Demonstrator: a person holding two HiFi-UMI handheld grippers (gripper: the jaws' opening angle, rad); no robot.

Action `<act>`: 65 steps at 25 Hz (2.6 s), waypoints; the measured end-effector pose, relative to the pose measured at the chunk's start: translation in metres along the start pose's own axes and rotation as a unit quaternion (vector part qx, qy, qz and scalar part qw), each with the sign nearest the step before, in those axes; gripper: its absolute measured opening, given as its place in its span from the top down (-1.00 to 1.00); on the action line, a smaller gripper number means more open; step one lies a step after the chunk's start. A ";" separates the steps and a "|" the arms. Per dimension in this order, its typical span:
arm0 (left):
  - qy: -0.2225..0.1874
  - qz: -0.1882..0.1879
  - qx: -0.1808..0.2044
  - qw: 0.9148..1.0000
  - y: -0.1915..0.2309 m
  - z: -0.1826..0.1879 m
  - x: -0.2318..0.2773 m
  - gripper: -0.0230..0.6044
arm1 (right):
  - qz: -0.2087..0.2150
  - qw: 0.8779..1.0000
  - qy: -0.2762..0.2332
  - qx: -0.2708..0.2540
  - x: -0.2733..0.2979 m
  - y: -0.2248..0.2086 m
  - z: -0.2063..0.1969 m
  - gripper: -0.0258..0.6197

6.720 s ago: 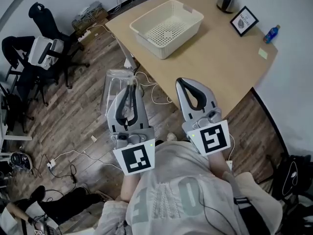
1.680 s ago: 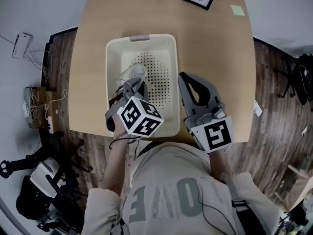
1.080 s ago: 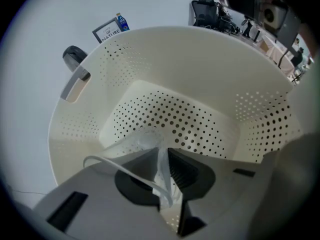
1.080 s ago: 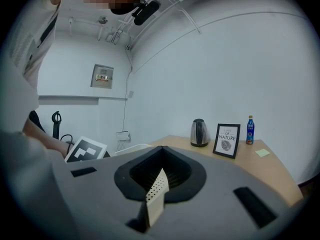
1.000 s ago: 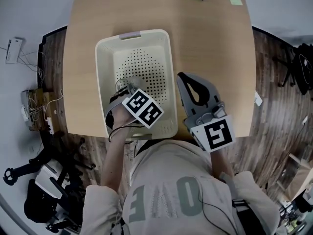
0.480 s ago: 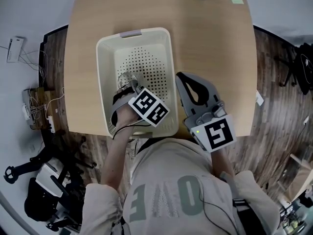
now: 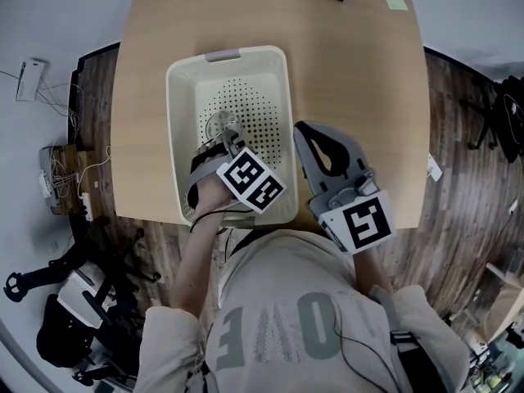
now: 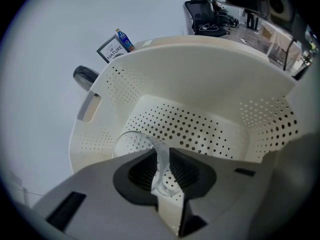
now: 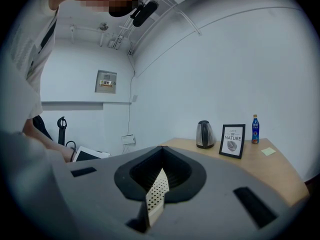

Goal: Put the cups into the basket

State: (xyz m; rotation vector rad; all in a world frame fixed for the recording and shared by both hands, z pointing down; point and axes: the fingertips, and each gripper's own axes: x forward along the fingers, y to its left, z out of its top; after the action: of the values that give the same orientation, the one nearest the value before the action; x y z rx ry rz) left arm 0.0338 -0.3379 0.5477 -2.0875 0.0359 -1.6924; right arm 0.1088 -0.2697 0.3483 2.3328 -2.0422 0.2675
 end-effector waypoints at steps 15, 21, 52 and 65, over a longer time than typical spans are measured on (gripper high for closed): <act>-0.076 0.073 -0.063 0.992 0.026 -0.006 -0.072 0.68 | 0.026 0.998 -0.035 -0.048 -0.018 0.026 0.027 0.92; -0.203 0.187 -0.142 0.951 0.068 -0.013 -0.150 0.87 | 0.034 0.994 -0.062 -0.088 -0.029 0.044 0.052 0.92; -0.546 0.364 -0.302 0.691 0.048 -0.043 -0.353 0.91 | 0.027 0.988 -0.126 -0.086 -0.061 0.097 0.084 0.92; -0.538 0.367 -0.302 0.696 0.050 -0.047 -0.347 0.90 | 0.029 0.987 -0.129 -0.094 -0.057 0.099 0.086 0.92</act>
State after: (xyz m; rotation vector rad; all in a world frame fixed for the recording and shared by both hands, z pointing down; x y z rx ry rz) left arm -0.0827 -0.2947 0.2164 -2.6289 1.0008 0.1907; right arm 0.0129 -0.2388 0.2465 2.2976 -2.1370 -0.2298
